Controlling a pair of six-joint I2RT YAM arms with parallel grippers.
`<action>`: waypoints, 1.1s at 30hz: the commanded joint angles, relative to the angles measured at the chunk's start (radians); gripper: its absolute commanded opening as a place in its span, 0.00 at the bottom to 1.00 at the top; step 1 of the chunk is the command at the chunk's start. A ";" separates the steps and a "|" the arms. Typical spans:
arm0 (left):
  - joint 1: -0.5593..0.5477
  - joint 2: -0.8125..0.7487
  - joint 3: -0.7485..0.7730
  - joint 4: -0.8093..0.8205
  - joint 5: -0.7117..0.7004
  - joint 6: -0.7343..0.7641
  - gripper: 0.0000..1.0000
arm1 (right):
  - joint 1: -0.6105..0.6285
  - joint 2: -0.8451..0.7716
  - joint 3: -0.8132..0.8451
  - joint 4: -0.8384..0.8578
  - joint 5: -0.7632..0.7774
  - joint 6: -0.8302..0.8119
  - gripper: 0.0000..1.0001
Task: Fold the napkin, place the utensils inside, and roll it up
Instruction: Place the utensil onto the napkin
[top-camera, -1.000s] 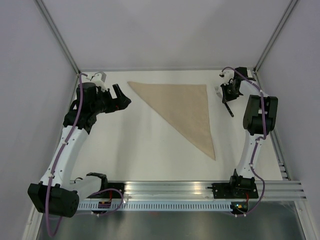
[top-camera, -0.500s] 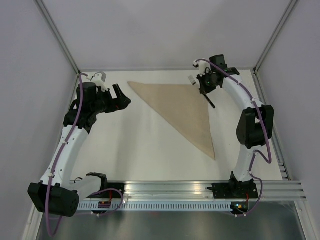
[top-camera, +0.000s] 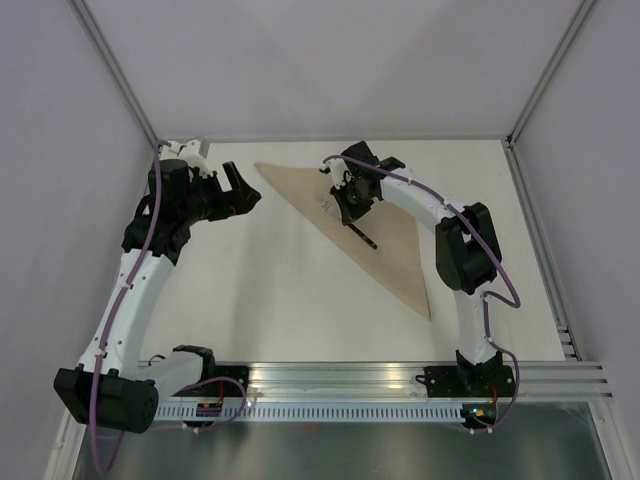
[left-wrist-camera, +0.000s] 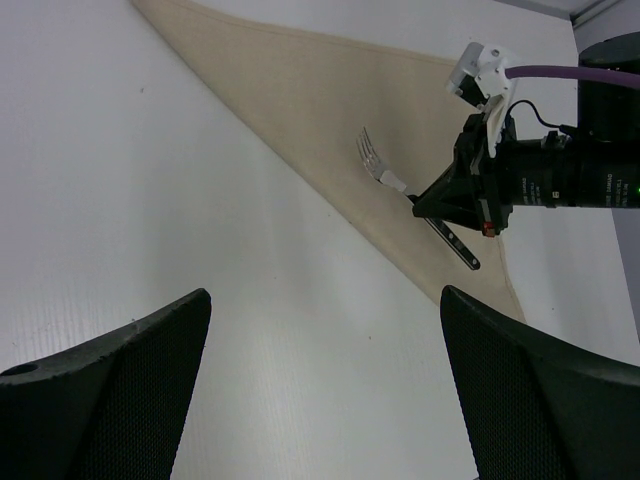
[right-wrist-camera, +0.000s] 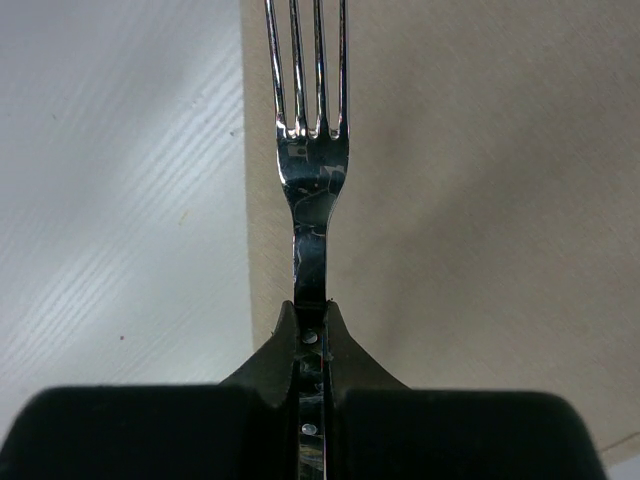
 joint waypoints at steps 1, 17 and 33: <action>0.000 -0.003 0.038 -0.008 0.008 -0.015 0.99 | 0.028 -0.003 0.029 0.055 0.050 0.088 0.00; 0.000 -0.003 0.010 -0.006 -0.004 -0.013 0.99 | 0.073 0.129 0.099 0.150 0.061 0.144 0.00; 0.000 0.004 0.000 -0.005 -0.005 -0.012 0.99 | 0.085 0.191 0.119 0.164 0.106 0.113 0.00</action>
